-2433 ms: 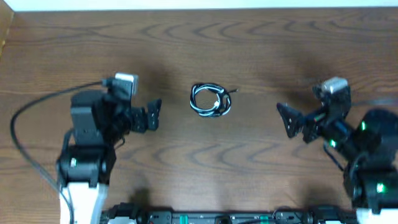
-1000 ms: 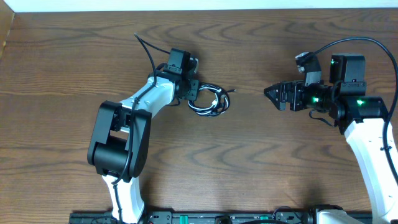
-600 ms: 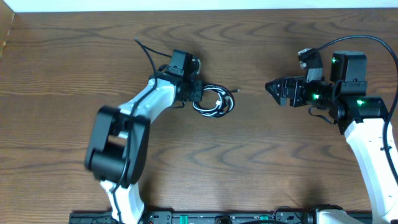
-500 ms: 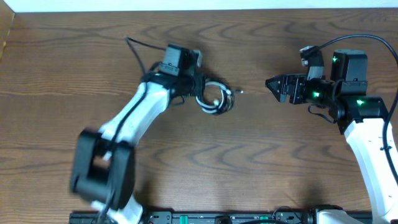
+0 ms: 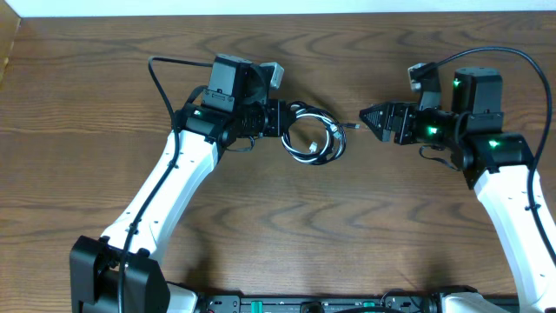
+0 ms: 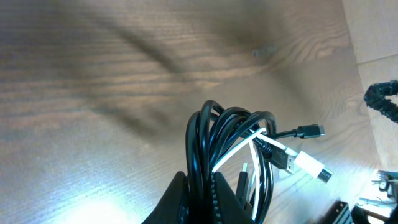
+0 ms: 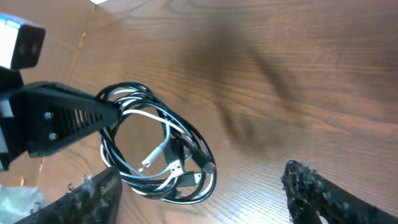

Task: Untangle cables
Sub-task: 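Grasp the cable bundle with left gripper, right gripper grasps opposite side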

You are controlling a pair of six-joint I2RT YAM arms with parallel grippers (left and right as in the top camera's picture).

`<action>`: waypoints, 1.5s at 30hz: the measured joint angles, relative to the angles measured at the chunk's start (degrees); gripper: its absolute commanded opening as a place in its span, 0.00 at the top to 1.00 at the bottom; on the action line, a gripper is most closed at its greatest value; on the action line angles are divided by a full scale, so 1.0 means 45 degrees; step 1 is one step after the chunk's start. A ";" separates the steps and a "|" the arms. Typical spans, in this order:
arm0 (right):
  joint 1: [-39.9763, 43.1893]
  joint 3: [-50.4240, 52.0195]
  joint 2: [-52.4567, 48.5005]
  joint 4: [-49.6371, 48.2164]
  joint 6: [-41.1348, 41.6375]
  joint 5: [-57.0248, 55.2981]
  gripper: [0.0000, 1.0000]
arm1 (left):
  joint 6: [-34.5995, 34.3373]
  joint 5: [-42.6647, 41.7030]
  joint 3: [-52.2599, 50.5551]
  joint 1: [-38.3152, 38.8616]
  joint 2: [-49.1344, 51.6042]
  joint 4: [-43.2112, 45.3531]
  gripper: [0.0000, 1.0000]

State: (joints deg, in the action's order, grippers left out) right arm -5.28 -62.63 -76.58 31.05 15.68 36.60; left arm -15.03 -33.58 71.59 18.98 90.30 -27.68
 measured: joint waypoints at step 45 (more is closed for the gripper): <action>-0.4877 -0.0005 -0.3570 -0.3317 0.3351 -0.2594 0.94 | -0.2555 -0.3662 0.0000 -0.0029 0.0010 0.1316 0.92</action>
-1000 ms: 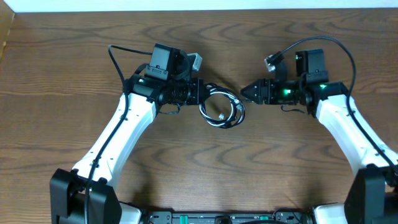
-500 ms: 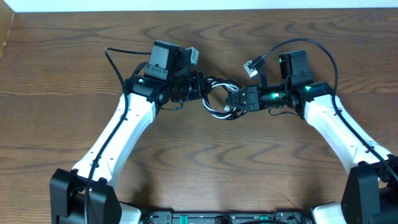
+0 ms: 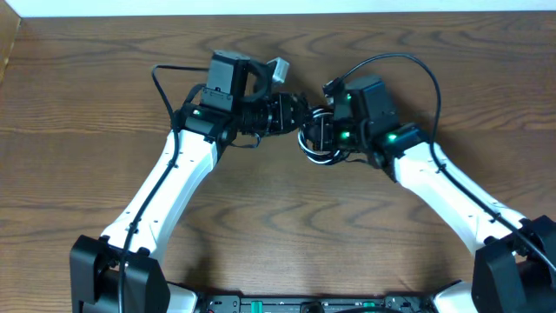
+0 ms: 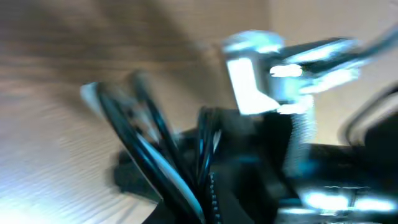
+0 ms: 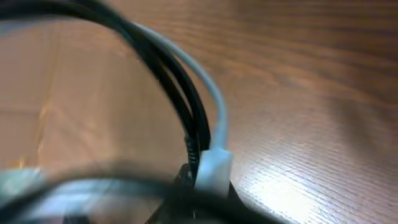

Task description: Untangle cables

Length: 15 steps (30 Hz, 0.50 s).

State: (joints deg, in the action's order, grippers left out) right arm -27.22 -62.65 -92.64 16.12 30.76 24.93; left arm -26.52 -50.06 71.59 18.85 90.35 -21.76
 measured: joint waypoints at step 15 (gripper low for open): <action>0.1938 -0.0005 0.1496 -0.0214 0.0233 0.3327 0.44 | -0.0146 -0.0500 -0.0015 -0.0476 0.0068 0.1088 0.93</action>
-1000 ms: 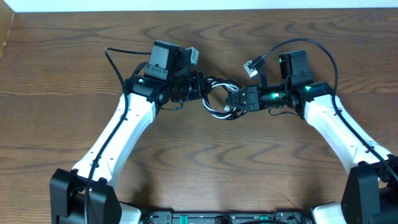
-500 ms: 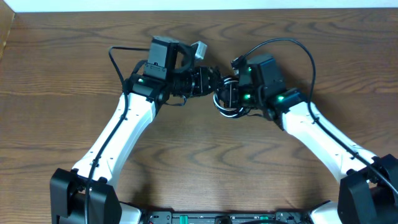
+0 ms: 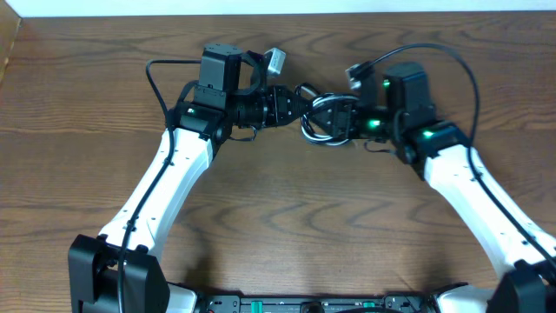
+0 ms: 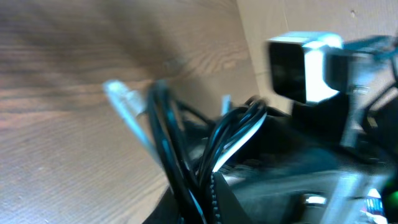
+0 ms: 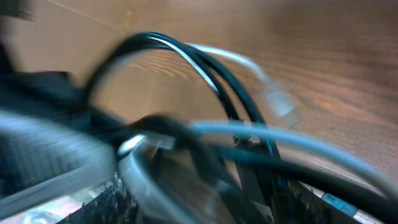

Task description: Untangle cables

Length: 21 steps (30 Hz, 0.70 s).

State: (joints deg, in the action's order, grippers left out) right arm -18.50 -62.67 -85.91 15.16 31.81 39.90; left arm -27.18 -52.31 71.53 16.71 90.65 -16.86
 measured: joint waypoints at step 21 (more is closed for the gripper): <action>0.3099 -0.0010 0.0627 -0.0194 0.0384 0.4784 0.17 | 0.1923 0.1574 0.0000 0.0039 0.0000 -0.0981 0.93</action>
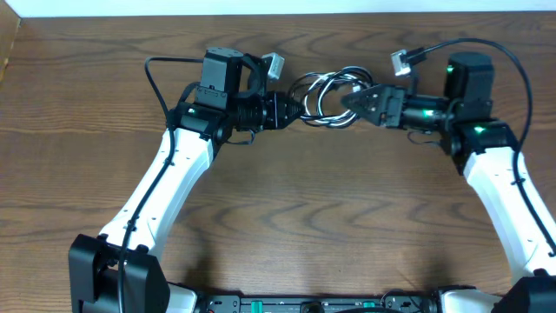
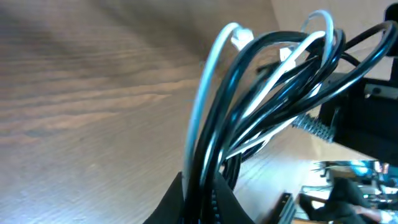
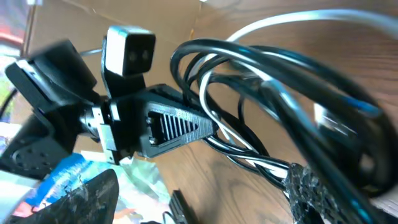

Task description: Untangle cables

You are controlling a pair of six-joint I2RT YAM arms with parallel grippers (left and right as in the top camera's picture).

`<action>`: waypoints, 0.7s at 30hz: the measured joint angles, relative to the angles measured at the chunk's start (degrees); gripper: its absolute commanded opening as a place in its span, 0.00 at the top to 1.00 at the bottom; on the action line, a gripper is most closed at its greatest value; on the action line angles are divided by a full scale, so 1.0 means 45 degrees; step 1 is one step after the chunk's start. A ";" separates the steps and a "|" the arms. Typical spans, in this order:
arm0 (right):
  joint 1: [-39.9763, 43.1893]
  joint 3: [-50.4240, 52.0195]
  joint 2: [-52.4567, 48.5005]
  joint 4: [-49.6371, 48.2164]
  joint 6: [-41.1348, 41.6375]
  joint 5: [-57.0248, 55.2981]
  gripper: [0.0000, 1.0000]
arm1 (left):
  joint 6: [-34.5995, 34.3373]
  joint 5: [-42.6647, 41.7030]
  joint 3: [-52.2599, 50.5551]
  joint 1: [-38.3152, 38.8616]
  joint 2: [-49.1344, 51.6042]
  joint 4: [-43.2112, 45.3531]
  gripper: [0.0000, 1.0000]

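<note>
A bundle of black and white cables (image 1: pixel 327 91) hangs stretched between my two grippers near the table's back edge. My left gripper (image 1: pixel 291 110) is shut on one side of the bundle, and the left wrist view shows the strands (image 2: pixel 261 93) pinched at the jaws (image 2: pixel 200 194). From the right, my right gripper (image 1: pixel 354 99) reaches into the loops. Its fingers stand wide apart in the right wrist view (image 3: pixel 199 185). The cable loops (image 3: pixel 267 74) run over its right finger (image 3: pixel 311 193). The plugs are hidden among the strands.
The brown wooden table (image 1: pixel 287 226) stretches toward the front. A white wall strip runs along the back edge (image 1: pixel 347 7). A cardboard edge (image 1: pixel 9 43) shows at the far left. Each arm's own black lead arches over its wrist.
My right gripper has moved to the right and toward the back edge with loops on its finger. The bundle is now drawn out wider between both grippers. The left gripper has stayed in place.
At first my left gripper held the coiled bundle while the right one stood open well off to the right. Then the right gripper was at the coil, then in among its loops. Now it is farther right and the coil is spread open.
</note>
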State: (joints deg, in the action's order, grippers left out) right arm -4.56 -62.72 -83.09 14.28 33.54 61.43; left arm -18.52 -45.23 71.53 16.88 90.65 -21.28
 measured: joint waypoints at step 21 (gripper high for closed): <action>0.0170 0.0000 0.0000 0.1977 -0.0549 -0.3060 0.18 | 0.2186 0.0806 0.0000 0.0000 0.0000 -0.0583 0.93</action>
State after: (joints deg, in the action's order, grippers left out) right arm -3.79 -62.72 -83.09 23.18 31.07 47.66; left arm -8.69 -41.60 71.53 16.88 90.65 -23.90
